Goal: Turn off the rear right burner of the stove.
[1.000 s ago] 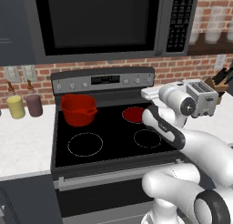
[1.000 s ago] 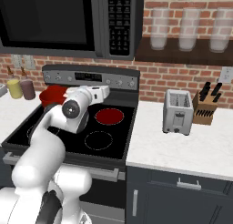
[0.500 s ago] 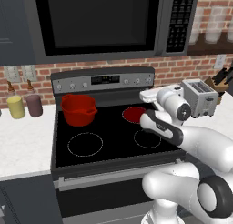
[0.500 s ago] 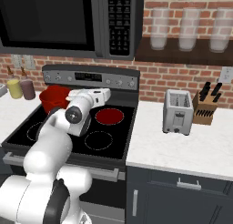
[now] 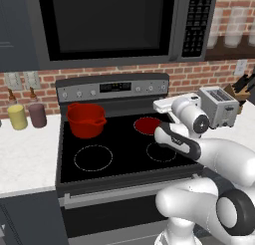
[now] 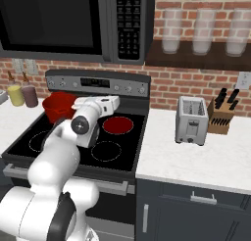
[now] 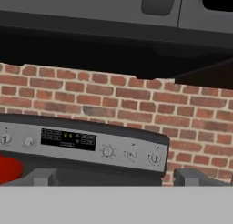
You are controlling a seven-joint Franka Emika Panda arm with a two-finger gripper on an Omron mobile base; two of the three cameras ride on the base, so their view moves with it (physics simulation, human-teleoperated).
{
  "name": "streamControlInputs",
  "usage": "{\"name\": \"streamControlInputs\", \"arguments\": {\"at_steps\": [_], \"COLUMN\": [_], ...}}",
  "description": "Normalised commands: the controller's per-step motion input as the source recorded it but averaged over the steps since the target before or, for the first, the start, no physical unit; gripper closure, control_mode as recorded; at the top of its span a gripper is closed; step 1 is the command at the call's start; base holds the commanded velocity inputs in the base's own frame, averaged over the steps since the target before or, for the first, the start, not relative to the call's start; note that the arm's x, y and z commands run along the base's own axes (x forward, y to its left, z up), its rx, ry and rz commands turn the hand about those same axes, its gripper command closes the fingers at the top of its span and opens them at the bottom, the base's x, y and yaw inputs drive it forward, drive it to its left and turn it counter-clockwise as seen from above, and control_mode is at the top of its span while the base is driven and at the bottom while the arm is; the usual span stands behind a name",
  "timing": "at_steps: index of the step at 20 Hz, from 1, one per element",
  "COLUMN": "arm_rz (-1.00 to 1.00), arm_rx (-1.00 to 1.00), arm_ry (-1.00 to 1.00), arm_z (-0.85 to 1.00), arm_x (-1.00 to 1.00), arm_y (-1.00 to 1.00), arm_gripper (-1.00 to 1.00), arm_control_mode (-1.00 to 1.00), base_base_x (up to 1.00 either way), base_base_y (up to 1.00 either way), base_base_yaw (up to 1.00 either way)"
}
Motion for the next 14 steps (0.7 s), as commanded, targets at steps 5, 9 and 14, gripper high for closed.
{"name": "streamControlInputs", "arguments": {"at_steps": [5, 9, 14], "arm_rz": [0.0, 0.01, 0.0], "arm_rx": [0.0, 0.0, 0.0], "arm_ry": [-0.09, -0.12, -0.07], "arm_z": [-0.24, -0.28, -0.06], "arm_x": [0.02, 0.21, 0.21], "arm_y": [-0.39, -0.29, -0.04], "arm_gripper": [-1.0, -1.0, -1.0], "arm_control_mode": [-1.0, -1.0, -1.0], "base_base_x": [0.0, 0.0, 0.0], "base_base_y": [0.0, 0.0, 0.0], "base_base_yaw": [0.0, 0.0, 0.0]}}
